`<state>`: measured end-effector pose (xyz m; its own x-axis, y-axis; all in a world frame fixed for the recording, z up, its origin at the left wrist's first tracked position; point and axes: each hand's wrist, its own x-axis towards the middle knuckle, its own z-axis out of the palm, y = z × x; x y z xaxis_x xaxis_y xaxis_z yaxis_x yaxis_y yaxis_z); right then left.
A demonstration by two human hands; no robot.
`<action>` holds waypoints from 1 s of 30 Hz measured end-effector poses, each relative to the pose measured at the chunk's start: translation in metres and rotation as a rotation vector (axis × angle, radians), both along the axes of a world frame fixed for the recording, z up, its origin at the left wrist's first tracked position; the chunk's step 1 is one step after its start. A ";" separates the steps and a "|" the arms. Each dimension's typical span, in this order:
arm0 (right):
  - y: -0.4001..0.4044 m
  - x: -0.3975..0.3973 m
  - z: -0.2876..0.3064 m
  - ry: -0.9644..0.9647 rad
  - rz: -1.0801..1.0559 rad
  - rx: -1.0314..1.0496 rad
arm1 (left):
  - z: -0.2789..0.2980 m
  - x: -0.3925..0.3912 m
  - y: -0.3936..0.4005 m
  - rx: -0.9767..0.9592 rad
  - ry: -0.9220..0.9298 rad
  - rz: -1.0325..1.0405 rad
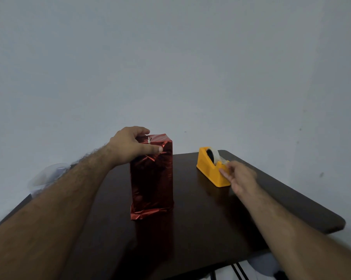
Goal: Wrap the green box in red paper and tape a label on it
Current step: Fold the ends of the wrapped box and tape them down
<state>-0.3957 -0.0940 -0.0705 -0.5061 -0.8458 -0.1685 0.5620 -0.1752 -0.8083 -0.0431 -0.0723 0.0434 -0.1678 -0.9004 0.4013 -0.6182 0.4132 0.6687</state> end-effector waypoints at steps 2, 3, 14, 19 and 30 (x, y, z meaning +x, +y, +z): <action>0.000 0.004 -0.005 0.014 -0.023 0.001 | 0.000 0.001 0.000 -0.001 0.001 -0.002; 0.001 0.005 -0.007 0.027 -0.028 0.006 | 0.000 0.001 0.000 -0.001 0.001 -0.004; -0.002 0.011 -0.025 0.220 -0.074 0.198 | 0.000 0.001 -0.002 0.006 0.013 -0.013; 0.002 0.019 -0.036 0.596 -0.197 0.296 | -0.001 0.001 -0.002 0.002 0.013 -0.006; 0.042 0.078 0.048 0.846 0.222 -0.455 | 0.000 -0.003 0.000 0.022 -0.013 0.000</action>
